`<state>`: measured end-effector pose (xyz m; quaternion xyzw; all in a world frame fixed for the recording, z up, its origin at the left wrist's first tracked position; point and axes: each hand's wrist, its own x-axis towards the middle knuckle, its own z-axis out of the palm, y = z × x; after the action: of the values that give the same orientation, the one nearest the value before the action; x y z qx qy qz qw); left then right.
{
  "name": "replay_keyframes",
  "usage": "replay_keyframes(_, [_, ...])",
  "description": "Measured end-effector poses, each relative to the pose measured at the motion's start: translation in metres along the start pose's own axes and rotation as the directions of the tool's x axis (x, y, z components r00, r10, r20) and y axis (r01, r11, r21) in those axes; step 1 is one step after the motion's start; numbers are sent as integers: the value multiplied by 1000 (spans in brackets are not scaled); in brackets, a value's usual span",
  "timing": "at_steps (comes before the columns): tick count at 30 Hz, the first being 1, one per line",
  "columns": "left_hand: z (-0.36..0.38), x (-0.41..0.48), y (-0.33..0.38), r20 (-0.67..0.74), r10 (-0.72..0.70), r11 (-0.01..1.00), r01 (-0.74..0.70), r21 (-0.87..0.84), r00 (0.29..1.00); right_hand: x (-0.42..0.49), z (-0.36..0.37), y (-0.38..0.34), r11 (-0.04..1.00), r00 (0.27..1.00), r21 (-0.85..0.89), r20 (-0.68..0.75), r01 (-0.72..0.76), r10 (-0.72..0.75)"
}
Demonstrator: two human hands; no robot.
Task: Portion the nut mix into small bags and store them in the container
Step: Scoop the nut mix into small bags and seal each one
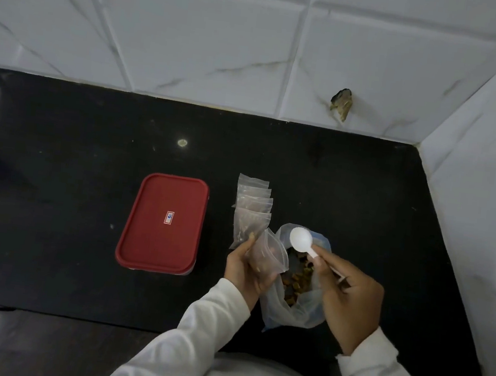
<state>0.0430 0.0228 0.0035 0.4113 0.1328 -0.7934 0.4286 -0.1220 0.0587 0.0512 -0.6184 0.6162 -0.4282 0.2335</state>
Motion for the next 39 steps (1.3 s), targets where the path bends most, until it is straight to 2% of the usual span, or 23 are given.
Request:
replay_keyframes(5, [-12, 12, 3, -81, 53, 998, -51, 32, 995, 2, -2, 37, 958, 961, -173, 119, -229, 251])
replay_keyframes(8, [-13, 14, 5, -101, 73, 997, -71, 24, 992, -5, 3, 56, 920, 919, -269, 195, -287, 343])
replay_keyframes(11, [-14, 13, 5, -109, 63, 998, -61, 28, 992, -13, 9, 64, 916, 903, -262, 227, -304, 364])
replay_keyframes(14, [-16, 14, 5, -121, 65, 997, -61, 39, 991, -15, 13, 68, 923, 905, -241, 234, -299, 354])
replay_keyframes(17, [-16, 15, 3, -136, 65, 998, -61, 33, 989, -14, 15, 67, 912, 928, -327, 190, -249, 322])
replay_keyframes(20, [-15, 15, 3, -133, 77, 997, -75, 20, 988, -12, 14, 54, 916, 983, -386, 97, -106, 154])
replay_keyframes(22, [-13, 14, 4, -125, 79, 997, -79, 8, 989, -9, 11, 37, 963, 994, -269, 90, -32, 58])
replay_keyframes(25, [-8, 10, 1, -111, 97, 995, -97, 10, 989, -6, 17, 13, 999, 987, -40, 160, 23, -16])
replay_keyframes(29, [-6, 9, -5, -77, 112, 993, -108, 48, 991, -4, 33, 8, 992, 981, -35, 161, 120, -113])
replay_keyframes(32, [-10, 9, -5, -33, 123, 991, -121, 58, 992, 2, 37, 13, 988, 976, -84, 186, 128, -111])
replay_keyframes(34, [-13, 7, -3, -10, 176, 978, -173, 120, 984, 7, 37, 16, 992, 976, -67, 199, 107, -92])
replay_keyframes(36, [-15, 2, 3, 25, 254, 933, -252, 257, 967, 14, 35, 13, 996, 969, -75, 247, 53, -33])
replay_keyframes(37, [-17, -1, 7, 58, 311, 894, -312, 321, 949, 18, 34, 8, 997, 963, -68, 270, 25, -6])
replay_keyframes(39, [-16, -11, 17, 170, 442, 776, -470, 421, 881, 25, 27, -4, 998, 972, 43, 229, 36, -45])
